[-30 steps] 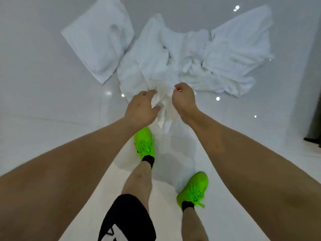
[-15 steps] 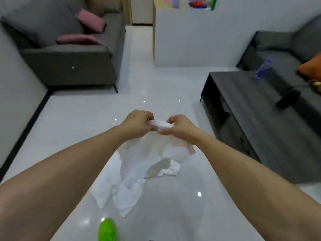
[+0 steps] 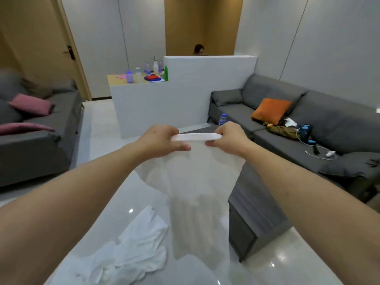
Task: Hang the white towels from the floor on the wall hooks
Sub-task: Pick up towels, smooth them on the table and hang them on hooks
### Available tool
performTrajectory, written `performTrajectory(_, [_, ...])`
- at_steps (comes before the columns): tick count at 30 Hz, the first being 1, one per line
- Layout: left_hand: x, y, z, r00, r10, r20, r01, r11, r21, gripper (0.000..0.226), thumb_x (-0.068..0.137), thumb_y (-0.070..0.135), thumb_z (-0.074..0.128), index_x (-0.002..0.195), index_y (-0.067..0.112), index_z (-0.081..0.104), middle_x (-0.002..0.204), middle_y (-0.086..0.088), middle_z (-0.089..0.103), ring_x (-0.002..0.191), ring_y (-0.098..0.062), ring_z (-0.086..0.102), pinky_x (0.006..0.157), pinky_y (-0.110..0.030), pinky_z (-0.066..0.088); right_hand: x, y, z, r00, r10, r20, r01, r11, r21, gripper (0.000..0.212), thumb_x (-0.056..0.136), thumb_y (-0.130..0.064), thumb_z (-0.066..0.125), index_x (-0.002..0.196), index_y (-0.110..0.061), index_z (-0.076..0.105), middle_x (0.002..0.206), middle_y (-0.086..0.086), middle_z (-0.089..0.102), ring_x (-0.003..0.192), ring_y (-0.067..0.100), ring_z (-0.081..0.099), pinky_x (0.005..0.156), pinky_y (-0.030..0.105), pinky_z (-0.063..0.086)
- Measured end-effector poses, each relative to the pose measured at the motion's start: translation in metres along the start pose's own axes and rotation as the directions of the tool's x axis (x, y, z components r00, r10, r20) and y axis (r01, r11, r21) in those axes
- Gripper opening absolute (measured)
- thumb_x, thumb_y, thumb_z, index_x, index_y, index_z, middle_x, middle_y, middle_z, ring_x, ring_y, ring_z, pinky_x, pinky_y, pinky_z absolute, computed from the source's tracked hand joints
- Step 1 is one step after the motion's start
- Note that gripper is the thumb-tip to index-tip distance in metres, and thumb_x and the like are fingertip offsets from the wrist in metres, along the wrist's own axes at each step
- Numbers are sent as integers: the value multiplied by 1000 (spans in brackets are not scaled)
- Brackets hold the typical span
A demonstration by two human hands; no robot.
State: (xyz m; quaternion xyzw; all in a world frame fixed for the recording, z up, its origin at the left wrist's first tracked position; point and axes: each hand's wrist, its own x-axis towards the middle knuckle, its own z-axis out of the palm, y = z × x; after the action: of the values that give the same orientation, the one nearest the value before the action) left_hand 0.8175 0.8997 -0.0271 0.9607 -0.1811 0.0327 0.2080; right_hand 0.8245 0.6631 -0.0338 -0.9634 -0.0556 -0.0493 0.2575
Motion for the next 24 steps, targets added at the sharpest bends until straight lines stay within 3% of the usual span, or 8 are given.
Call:
performTrajectory(3, [57,13,10,998,47,34,-49,997,61,46,73,56,76,67,16,56,67,-3,57,74,-23,54,63,-33,40,28,35,-22,999,21,-43,-23,999,-45,29,76,-39,80,57,-25,62,62,-3,60,66,18,60,52,27,37])
performTrajectory(7, [144,17,23,998,58,-11,-57,995,84,35,74,49,78,67,22,58,68,3,56,77,-22,57,66,-33,45,91,77,-47,997,-4,-79,-4,995,-99,22,77,-40,78,72,-19,73,67,-1,66,68,18,62,54,28,42])
performTrajectory(11, [231,6,28,1000,-6,-5,6,992,130,27,78,46,77,72,25,61,70,4,57,78,-22,58,64,-30,43,167,119,-69,999,31,-44,-37,991,-127,24,76,-41,79,71,-20,71,71,-1,68,70,17,64,63,34,52])
performTrajectory(19, [363,3,27,985,-142,-93,158,968,194,26,85,45,70,94,21,70,83,-1,62,84,-23,57,74,-34,51,298,194,-116,995,72,-73,-85,976,-201,31,82,-37,74,62,-20,59,69,1,62,73,23,61,54,28,39])
performTrajectory(24, [441,23,15,944,-221,-246,280,930,239,32,88,47,67,103,20,71,93,-6,64,87,-24,54,76,-34,49,388,226,-154,989,-10,-148,-29,966,-258,21,87,-37,70,81,-17,67,77,2,62,75,24,60,61,31,46])
